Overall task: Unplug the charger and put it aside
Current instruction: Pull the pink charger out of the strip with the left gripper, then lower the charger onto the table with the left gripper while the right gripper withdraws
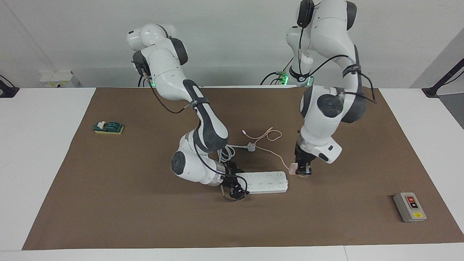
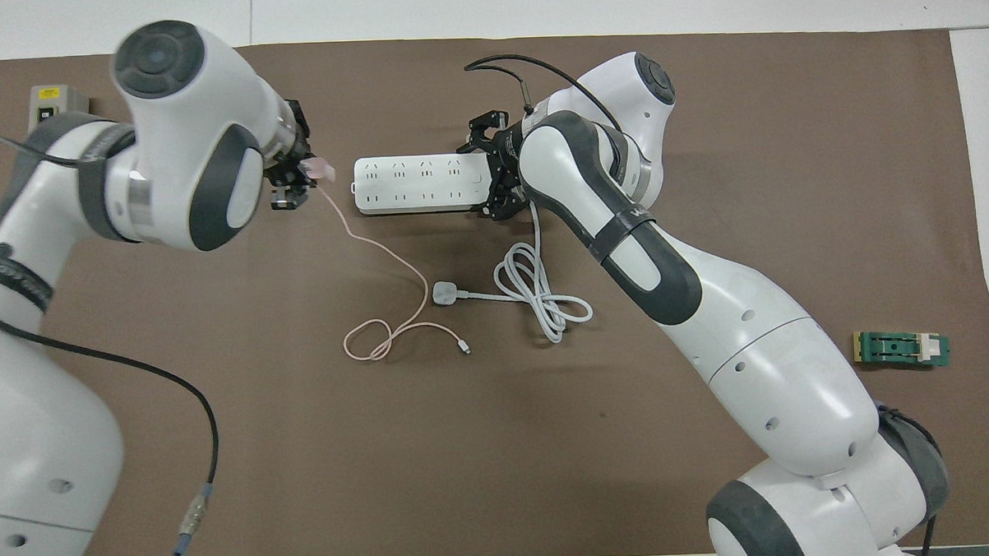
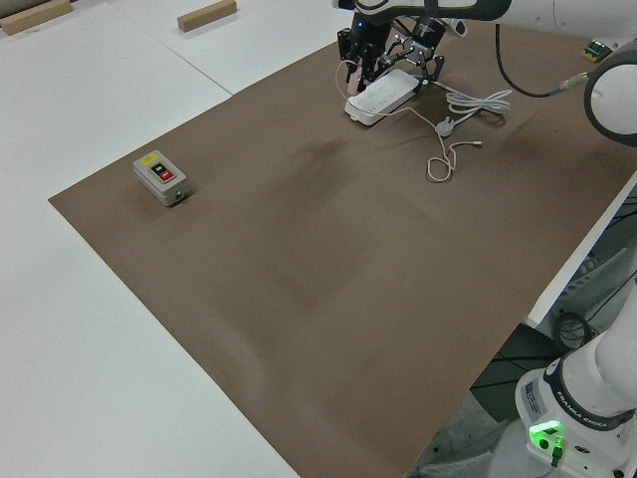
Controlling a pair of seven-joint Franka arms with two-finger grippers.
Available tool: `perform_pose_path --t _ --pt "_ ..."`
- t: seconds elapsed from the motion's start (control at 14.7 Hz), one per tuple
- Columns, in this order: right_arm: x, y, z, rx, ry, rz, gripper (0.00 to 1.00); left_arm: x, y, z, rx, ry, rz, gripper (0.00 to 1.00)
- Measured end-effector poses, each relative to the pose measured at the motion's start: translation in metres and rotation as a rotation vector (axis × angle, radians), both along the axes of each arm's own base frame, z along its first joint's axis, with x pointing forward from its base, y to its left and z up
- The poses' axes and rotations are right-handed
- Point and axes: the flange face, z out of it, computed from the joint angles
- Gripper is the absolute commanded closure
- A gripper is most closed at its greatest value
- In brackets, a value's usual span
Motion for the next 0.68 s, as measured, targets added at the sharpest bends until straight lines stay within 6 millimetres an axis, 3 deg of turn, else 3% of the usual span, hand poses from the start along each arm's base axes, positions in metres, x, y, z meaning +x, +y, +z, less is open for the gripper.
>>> perform_pose_path --t 0.07,0.2,0.27,0.48,0.68 --pt "0.000 0.000 0.000 0.000 0.000 0.000 0.66 -0.001 0.022 0.018 -0.003 0.004 -0.011 1.00" --pt "0.000 0.000 0.000 0.000 0.000 0.000 0.33 -0.007 0.054 0.042 -0.006 0.026 -0.058 1.00" --pt "0.000 0.000 0.000 0.000 0.000 0.000 0.00 -0.011 0.068 0.047 -0.002 0.047 -0.088 1.00" --pt "0.000 -0.001 -0.001 -0.004 0.000 0.000 0.00 -0.017 0.124 0.052 0.000 0.107 -0.197 1.00" --pt "0.002 -0.007 0.019 -0.016 -0.009 0.018 0.00 -0.024 0.194 0.045 -0.013 0.146 -0.322 1.00"
